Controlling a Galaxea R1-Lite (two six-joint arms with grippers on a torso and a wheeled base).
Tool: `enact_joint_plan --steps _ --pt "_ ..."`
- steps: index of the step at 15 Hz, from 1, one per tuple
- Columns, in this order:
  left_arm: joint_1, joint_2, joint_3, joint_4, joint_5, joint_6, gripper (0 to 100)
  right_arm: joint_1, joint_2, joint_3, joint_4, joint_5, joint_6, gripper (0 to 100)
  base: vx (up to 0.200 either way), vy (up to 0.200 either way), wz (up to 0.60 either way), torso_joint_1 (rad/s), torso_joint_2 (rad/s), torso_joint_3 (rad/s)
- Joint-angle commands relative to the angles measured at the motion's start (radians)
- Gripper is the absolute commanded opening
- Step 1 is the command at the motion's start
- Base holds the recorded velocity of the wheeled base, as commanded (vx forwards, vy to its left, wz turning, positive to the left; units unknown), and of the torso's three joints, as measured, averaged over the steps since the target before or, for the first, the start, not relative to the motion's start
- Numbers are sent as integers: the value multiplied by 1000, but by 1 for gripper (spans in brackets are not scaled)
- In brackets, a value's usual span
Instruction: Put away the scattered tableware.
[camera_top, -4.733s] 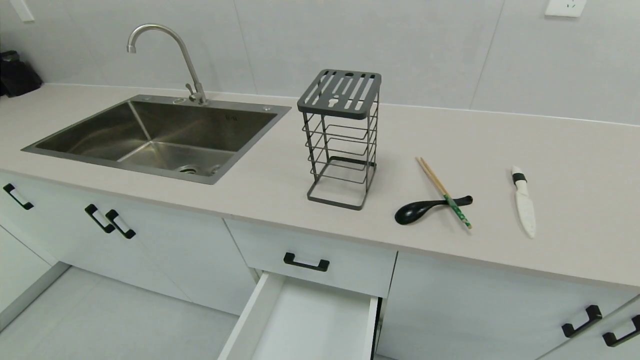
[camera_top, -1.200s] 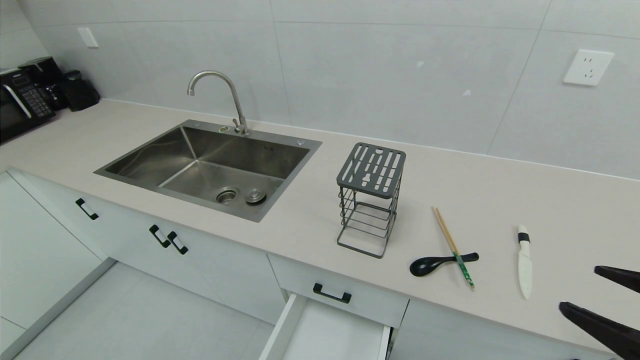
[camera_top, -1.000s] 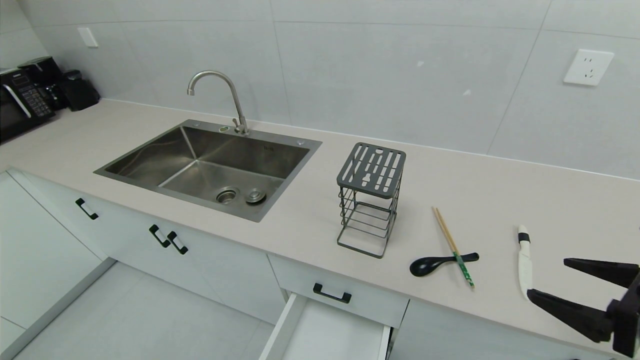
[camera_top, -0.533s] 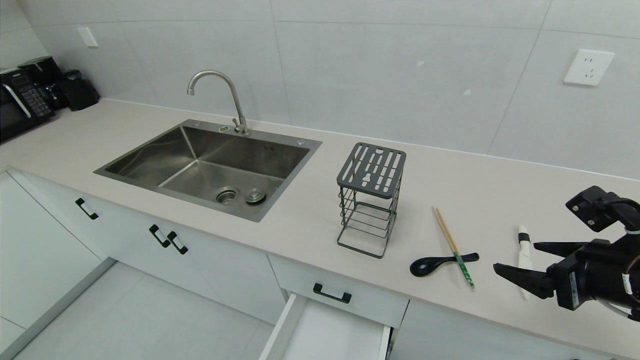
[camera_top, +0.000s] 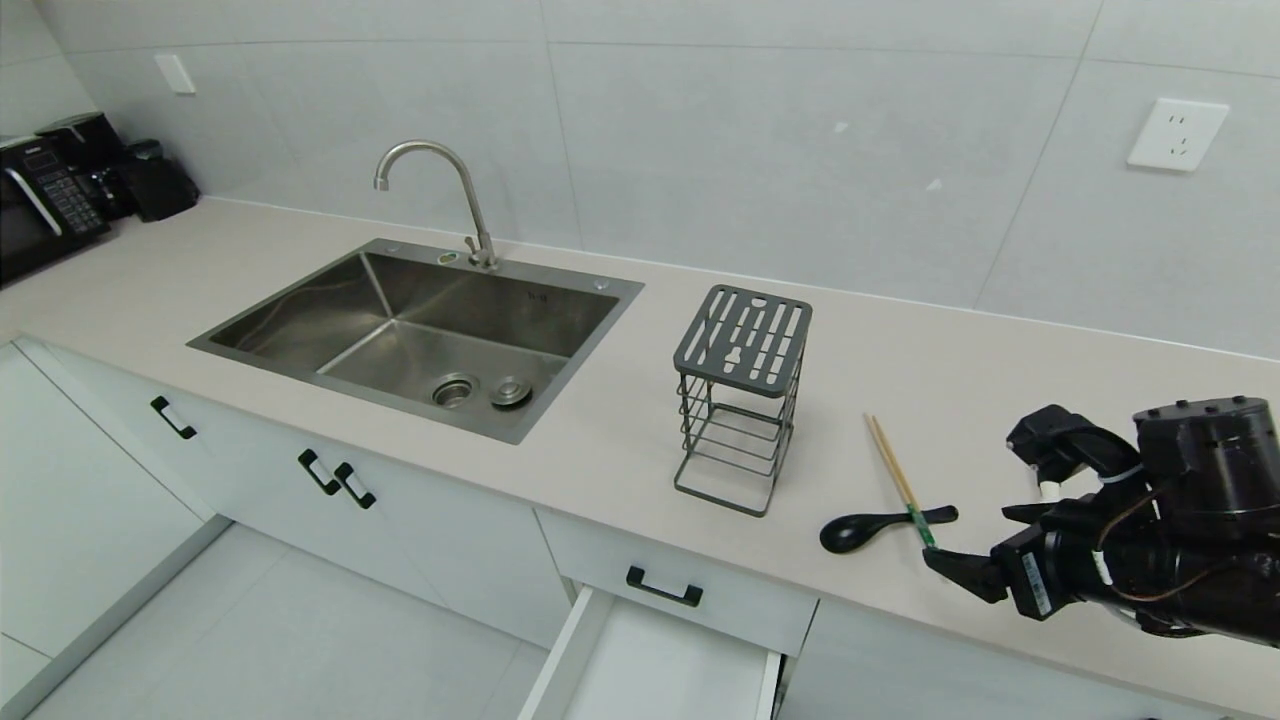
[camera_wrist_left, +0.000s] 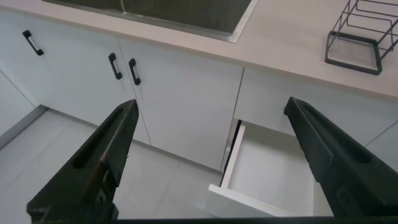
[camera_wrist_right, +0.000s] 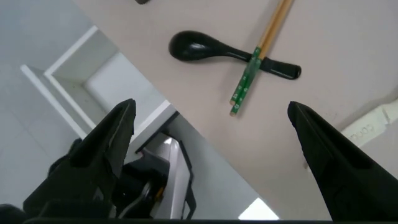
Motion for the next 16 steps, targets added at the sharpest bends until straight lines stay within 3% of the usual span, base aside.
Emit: enact_joint_plan --steps 1,8,16 --pt "0 1 0 0 0 0 100 11 84 0 -9 -18 3 100 0 0 0 0 0 0" --pt "0 1 0 0 1 0 100 10 246 -65 -39 -52 126 100 0 0 0 0 0 0" --pt "0 1 0 0 1 0 100 13 345 -137 -39 -107 155 100 0 0 0 0 0 0"
